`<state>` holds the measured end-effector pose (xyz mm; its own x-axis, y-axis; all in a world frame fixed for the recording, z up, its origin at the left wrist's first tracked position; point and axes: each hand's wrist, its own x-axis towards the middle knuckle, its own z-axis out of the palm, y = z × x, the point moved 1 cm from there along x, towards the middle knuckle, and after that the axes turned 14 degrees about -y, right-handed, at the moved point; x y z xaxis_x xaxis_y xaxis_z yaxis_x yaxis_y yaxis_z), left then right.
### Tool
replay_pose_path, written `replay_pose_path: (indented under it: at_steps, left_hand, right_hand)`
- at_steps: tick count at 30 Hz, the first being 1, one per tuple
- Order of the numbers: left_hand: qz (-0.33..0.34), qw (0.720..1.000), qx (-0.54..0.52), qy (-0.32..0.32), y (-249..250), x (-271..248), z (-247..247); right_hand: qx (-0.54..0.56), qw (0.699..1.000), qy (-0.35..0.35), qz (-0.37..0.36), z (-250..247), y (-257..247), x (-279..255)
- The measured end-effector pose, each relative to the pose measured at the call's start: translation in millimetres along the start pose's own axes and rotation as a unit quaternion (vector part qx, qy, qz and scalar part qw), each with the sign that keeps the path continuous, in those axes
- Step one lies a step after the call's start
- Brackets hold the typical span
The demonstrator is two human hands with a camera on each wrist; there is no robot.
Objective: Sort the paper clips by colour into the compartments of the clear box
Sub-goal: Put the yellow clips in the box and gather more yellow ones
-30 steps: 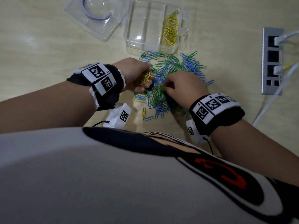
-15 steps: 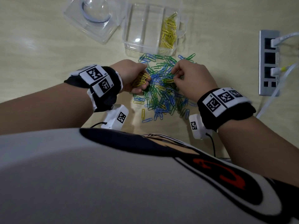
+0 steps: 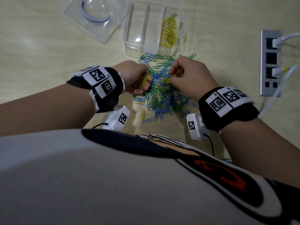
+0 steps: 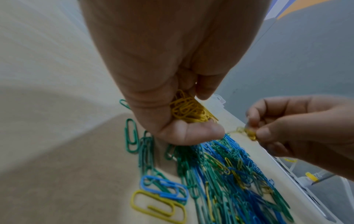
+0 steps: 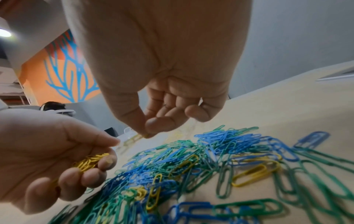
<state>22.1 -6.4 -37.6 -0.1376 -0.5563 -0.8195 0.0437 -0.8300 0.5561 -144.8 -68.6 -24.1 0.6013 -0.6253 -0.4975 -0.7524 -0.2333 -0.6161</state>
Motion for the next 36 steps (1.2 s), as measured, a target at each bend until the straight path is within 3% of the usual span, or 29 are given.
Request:
replay_pose_path:
  at_steps: [6,12,17,24,32,36]
  left_hand:
    - [0.002,1.000,0.003,-0.007,1,0,2]
    - [0.003,1.000,0.002,-0.004,0,0,1]
    - [0.001,1.000,0.006,-0.001,-2,0,-1]
    - [0.003,1.000,0.000,0.001,-3,0,-3]
    - [0.005,1.000,-0.009,0.001,-3,0,-5]
    - [0.011,1.000,-0.008,-0.010,-1,1,-1]
  right_hand:
    - [-0.050,0.998,-0.021,-0.010,0,0,1]
    - [-0.012,1.000,0.012,0.005,-1,3,2]
    - [-0.114,0.993,-0.008,0.035,0,7,7]
    - [-0.249,0.966,-0.064,0.024,18,1,10]
    - [-0.188,0.982,-0.025,0.016,4,0,5]
    - [-0.134,0.990,0.010,-0.042,-1,-7,2]
